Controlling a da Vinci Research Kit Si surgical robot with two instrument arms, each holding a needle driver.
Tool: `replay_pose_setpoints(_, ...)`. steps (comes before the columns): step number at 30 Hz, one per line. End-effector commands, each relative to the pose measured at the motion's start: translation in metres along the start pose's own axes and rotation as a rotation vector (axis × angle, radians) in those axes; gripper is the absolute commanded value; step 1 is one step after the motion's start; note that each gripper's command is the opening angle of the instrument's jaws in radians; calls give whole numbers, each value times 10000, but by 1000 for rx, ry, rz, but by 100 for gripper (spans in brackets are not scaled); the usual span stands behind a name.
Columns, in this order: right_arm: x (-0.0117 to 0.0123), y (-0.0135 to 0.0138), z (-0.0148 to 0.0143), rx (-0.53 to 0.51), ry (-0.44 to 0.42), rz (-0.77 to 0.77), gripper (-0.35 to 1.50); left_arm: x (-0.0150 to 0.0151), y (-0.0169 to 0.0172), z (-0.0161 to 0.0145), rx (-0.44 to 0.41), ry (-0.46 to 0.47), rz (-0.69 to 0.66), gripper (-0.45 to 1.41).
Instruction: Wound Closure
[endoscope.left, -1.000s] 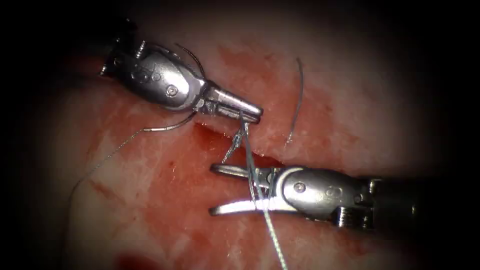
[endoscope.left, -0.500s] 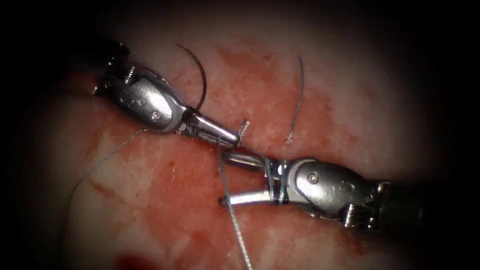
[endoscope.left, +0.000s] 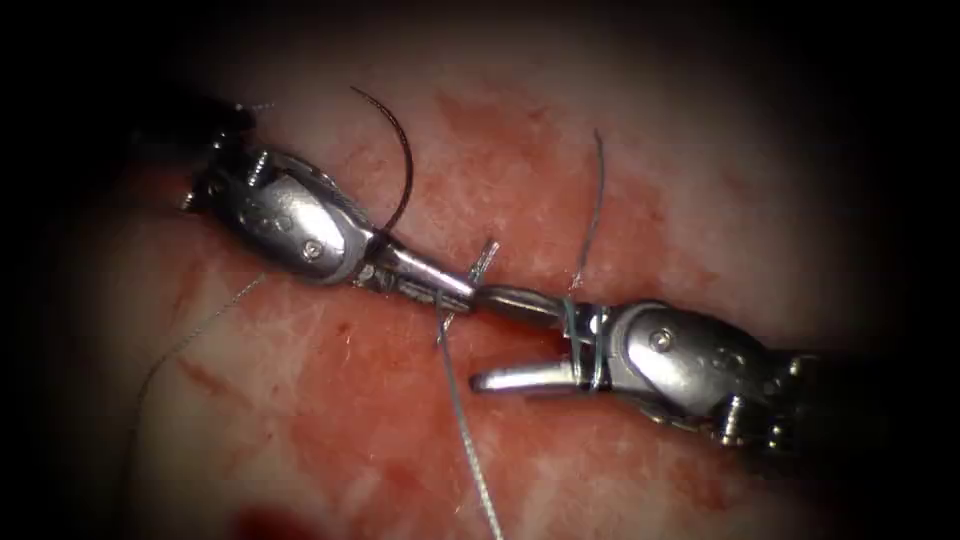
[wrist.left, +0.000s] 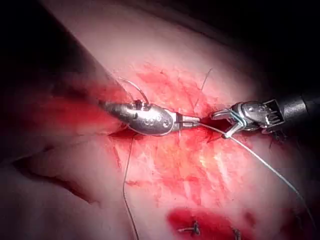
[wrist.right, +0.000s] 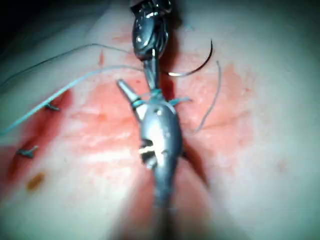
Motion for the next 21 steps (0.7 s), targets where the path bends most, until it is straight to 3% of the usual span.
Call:
replay_pose_setpoints(1, -6, 2, 2, -11, -2, -1, 47, -4, 6, 7, -1, 2, -3, -35)
replay_pose_setpoints(6, -3, 8, -5, -64, -11, 2, 47, -2, 9, 10, -2, 2, -9, -35)
replay_pose_setpoints(12, 2, 18, -22, -236, -28, 97, 49, 2, 14, 21, 1, -1, -69, -35)
replay_pose_setpoints(21, 6, 32, -44, -414, -28, 134, 52, 4, 9, 40, 36, -29, -76, -35)
